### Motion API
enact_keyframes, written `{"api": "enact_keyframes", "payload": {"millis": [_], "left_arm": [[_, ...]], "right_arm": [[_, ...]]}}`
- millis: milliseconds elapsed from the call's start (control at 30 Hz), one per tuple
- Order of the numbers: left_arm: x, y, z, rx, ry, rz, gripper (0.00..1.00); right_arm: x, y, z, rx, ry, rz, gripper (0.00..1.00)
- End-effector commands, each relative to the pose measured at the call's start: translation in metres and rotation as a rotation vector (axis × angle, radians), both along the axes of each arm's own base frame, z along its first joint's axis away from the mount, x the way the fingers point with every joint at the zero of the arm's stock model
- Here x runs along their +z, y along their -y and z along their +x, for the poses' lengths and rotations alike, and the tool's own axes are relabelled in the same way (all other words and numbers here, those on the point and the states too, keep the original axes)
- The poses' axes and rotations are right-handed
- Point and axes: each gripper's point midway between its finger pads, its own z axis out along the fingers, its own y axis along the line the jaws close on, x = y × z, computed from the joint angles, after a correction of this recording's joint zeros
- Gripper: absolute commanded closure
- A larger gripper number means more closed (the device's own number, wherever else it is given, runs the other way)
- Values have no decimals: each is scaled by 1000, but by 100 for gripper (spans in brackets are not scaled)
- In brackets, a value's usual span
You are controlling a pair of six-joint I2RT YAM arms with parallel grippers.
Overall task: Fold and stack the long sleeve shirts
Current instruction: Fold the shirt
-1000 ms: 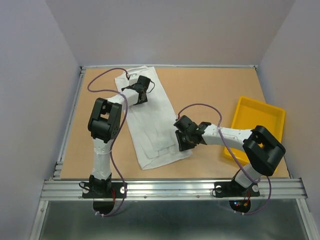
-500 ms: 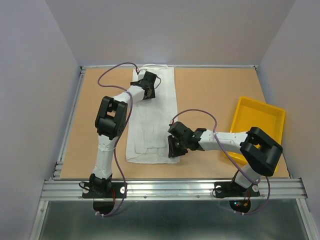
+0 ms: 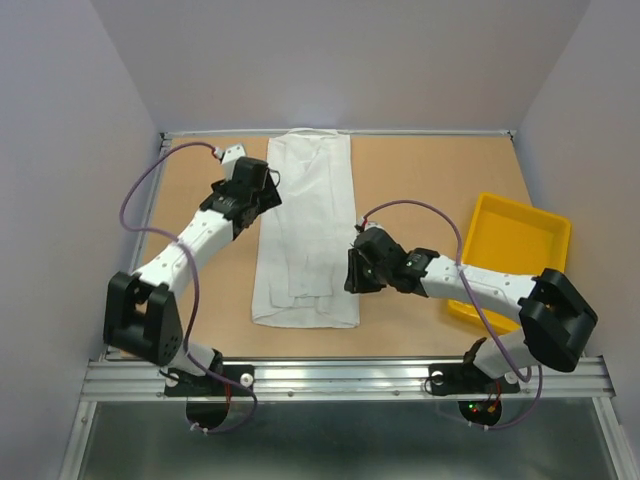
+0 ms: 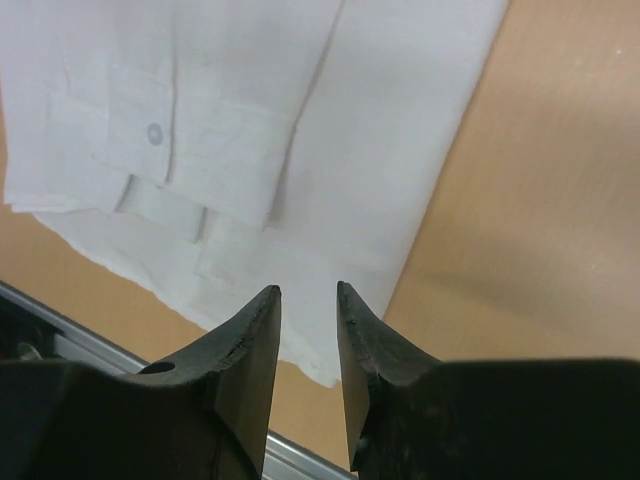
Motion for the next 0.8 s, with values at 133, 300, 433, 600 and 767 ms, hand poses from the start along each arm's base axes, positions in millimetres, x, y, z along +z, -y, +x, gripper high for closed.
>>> {"api": "enact_keyframes", "payload": {"millis": [133,300,433,600,767], "left_arm": [[-89,-1,-117,-28,-212,-201,18],[-118,2,-146,-42,-266,-247,19],[-132,3,-153,-42,-274,-271,20],[-144,17,-158,-70,-328,-317,20],[-130,23,-163,-80,-299,-358,20]], "right_arm": [[1,-9,33,-8,50,-66,66],[-18,-7,43,-13,48,-136,68],[-41,4,49,-22,48,-225,69],[-64,28,49,-42,35,-314,70],[-62,47,51,-70,36,-325,71]]}}
